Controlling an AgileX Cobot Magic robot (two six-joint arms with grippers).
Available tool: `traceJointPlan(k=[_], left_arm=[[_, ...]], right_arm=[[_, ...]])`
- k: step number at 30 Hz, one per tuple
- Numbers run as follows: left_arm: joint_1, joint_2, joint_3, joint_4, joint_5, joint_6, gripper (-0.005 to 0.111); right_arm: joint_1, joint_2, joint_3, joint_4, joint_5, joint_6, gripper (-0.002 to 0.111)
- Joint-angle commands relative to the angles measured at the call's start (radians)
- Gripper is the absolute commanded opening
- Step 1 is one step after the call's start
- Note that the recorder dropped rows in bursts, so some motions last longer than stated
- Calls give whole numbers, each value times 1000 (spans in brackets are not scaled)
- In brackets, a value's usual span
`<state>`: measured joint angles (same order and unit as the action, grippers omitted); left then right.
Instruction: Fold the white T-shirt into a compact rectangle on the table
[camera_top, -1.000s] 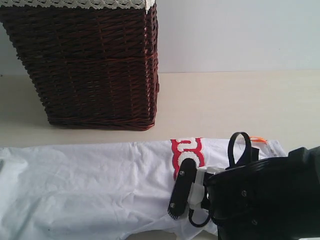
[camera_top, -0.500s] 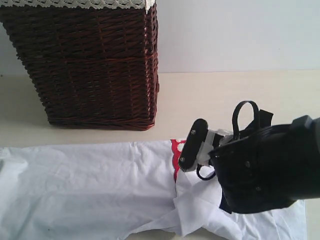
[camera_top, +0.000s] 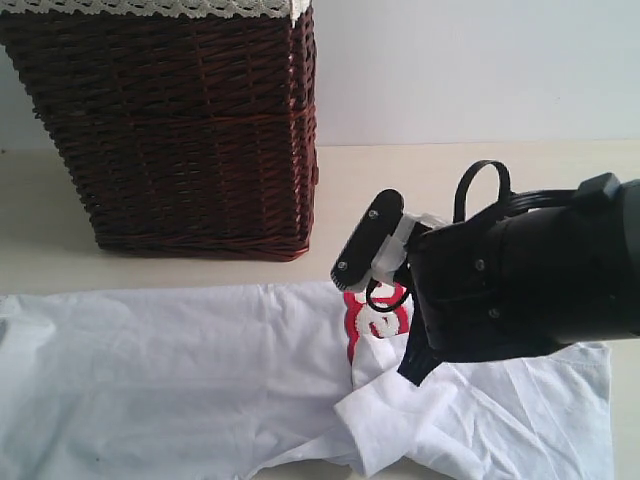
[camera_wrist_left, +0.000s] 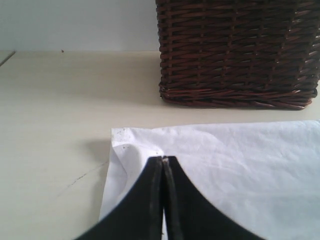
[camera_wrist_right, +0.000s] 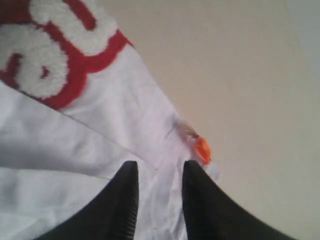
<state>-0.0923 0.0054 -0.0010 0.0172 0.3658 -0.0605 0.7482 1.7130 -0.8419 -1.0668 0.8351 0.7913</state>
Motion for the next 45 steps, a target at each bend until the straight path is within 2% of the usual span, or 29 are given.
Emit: traceJointPlan(k=[1,4,14,22,33,40,43,45], left_arm=[[3,-5,1,1,-12,0,0],[3,-5,1,1,-12,0,0],[3,-5,1,1,-12,0,0],[3,-5,1,1,-12,0,0],[3,-5,1,1,-12,0,0],[3,-5,1,1,-12,0,0],[3,-5,1,1,-12,0,0],[3,-5,1,1,-12,0,0]], right_arm=[[-6,-5,-15,202,-88,-157,16],[-6,-3,-13,346,-113,-259,0],[-4,12,-13,759,-155,-592,0],[-4,115,-15,749,-291,-588,0],[-4,26,-65,719,-368,-551,0],[-4,66,-65,680,-287,-540,0],[-4,46,-65,667,-273,-535,5],[-4,21,-65,674,-283,-530,16]])
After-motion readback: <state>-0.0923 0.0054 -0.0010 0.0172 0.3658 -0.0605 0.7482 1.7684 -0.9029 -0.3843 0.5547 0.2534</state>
